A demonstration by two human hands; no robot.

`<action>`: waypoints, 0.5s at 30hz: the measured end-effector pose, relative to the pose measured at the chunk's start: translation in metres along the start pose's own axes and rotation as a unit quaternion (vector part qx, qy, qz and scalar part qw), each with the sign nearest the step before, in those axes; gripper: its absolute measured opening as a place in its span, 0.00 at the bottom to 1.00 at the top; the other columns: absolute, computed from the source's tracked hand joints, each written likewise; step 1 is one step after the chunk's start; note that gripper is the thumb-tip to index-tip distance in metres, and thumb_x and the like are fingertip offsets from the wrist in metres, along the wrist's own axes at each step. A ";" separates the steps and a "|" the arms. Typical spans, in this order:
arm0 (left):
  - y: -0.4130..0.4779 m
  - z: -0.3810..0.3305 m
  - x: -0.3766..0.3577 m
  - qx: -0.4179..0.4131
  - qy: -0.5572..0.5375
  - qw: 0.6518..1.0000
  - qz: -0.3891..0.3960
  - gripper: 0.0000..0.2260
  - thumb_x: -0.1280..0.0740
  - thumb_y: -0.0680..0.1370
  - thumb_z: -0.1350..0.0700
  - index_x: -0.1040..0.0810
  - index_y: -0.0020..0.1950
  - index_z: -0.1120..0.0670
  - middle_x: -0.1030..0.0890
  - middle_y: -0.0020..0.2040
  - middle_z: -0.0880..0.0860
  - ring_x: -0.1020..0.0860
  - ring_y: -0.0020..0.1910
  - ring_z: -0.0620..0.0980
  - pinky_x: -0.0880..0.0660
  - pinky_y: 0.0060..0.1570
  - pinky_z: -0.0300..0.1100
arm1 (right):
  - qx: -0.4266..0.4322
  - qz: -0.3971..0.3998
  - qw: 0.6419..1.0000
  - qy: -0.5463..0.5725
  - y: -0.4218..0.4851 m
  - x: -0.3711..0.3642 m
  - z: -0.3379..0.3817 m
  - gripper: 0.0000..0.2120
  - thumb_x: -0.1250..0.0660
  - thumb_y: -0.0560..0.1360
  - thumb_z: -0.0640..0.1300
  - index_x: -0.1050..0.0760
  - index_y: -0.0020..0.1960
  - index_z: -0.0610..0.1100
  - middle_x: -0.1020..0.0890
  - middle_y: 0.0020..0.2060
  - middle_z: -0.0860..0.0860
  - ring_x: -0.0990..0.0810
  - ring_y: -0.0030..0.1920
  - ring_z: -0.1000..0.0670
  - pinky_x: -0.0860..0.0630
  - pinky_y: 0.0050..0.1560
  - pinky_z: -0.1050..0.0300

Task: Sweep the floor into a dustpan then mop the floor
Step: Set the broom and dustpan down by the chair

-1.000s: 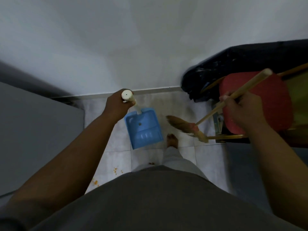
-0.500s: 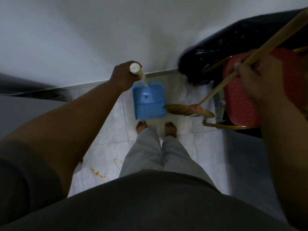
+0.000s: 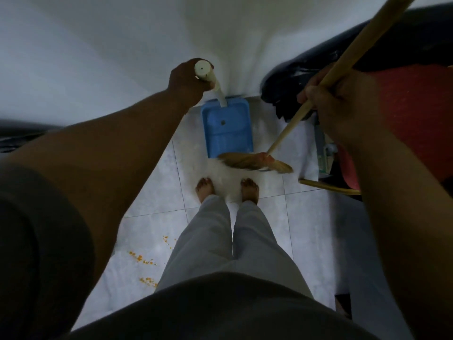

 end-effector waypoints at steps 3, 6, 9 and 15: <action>0.016 0.002 0.001 0.013 -0.012 1.000 -0.003 0.21 0.25 0.73 0.58 0.22 0.66 0.54 0.20 0.63 0.52 0.23 0.62 0.49 0.28 0.64 0.39 | -0.026 0.016 0.999 -0.024 0.027 -0.028 -0.003 0.11 0.36 0.79 0.42 0.22 0.51 0.33 0.17 0.43 0.42 0.18 0.41 0.51 0.21 0.48 0.60; 0.027 0.005 -0.002 0.019 -0.024 1.000 0.003 0.23 0.25 0.74 0.57 0.24 0.69 0.56 0.21 0.64 0.54 0.24 0.63 0.49 0.29 0.65 0.38 | -0.037 0.055 0.997 -0.033 0.053 -0.061 0.000 0.11 0.38 0.80 0.44 0.23 0.47 0.37 0.21 0.37 0.48 0.21 0.35 0.56 0.22 0.39 0.65; 0.034 0.011 -0.003 0.029 -0.037 0.999 -0.004 0.23 0.25 0.74 0.58 0.25 0.69 0.56 0.22 0.65 0.54 0.24 0.64 0.50 0.29 0.66 0.40 | -0.024 0.093 0.995 -0.021 0.078 -0.094 0.009 0.12 0.39 0.80 0.44 0.22 0.50 0.36 0.17 0.42 0.43 0.17 0.42 0.46 0.19 0.46 0.48; 0.044 0.010 -0.005 0.038 -0.017 0.999 0.003 0.26 0.26 0.74 0.56 0.28 0.71 0.55 0.23 0.66 0.53 0.26 0.66 0.50 0.29 0.67 0.45 | -0.054 0.106 0.989 -0.083 0.117 -0.134 0.001 0.14 0.40 0.80 0.47 0.22 0.58 0.40 0.17 0.51 0.45 0.17 0.49 0.45 0.19 0.52 0.50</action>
Point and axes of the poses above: each hand's wrist, its own y-axis towards the middle knuckle, its own x-axis out of the back of the hand, z = x × y, the point moved 10 cm from there along y, towards the middle knuckle
